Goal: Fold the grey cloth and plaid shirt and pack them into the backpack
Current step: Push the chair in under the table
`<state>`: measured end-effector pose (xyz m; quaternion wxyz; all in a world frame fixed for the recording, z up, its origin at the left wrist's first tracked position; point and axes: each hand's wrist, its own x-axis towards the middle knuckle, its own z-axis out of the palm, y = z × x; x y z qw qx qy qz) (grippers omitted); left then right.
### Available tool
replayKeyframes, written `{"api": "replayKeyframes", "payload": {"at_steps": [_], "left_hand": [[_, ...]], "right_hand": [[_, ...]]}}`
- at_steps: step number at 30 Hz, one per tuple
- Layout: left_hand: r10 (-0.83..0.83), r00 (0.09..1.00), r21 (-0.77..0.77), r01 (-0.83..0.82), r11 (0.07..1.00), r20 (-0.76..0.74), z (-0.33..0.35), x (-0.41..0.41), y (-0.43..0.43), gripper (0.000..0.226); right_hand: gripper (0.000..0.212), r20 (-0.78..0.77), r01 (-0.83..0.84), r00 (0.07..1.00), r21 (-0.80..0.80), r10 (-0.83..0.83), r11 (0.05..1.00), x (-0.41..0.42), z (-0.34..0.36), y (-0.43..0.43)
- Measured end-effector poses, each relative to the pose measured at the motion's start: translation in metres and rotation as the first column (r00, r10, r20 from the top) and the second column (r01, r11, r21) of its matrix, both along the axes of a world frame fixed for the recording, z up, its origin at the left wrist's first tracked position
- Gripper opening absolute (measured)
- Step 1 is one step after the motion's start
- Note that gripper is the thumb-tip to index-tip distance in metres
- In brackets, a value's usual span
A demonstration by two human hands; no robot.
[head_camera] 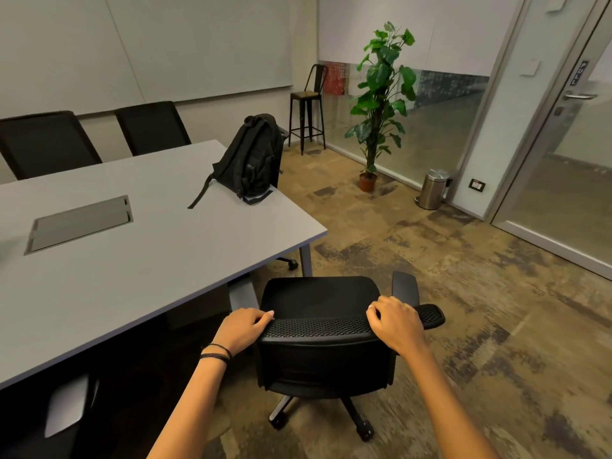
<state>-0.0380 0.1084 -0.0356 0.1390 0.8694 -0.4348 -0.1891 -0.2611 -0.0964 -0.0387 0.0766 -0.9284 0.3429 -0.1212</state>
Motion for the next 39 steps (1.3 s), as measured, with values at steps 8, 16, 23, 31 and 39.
{"api": "replayKeyframes", "payload": {"at_steps": [8, 16, 23, 31, 39], "left_hand": [[0.082, 0.996, -0.009, -0.082, 0.997, 0.026, 0.01, -0.007, 0.058, 0.039], [0.217, 0.976, -0.042, -0.215, 0.976, 0.031, 0.013, -0.029, 0.123, 0.03], [0.334, 0.941, -0.11, -0.327, 0.939, 0.05, 0.008, -0.042, 0.154, 0.033], [0.425, 0.895, -0.232, -0.388, 0.892, 0.137, 0.006, -0.042, 0.167, 0.037], [0.457, 0.87, -0.291, -0.395, 0.871, 0.186, -0.002, -0.023, 0.171, 0.065]], "right_hand": [[0.038, 0.019, -0.123, 0.992, -0.027, 0.123, 0.992, 0.01, 0.005, 0.04], [0.045, 0.147, -0.263, 0.953, -0.039, 0.266, 0.964, 0.008, 0.002, 0.082], [0.039, 0.239, -0.334, 0.908, -0.085, 0.344, 0.939, 0.017, 0.002, 0.094], [0.043, 0.243, -0.371, 0.889, -0.11, 0.387, 0.922, 0.035, 0.003, 0.094], [0.042, 0.239, -0.391, 0.879, -0.135, 0.413, 0.91, 0.061, 0.003, 0.091]]}}
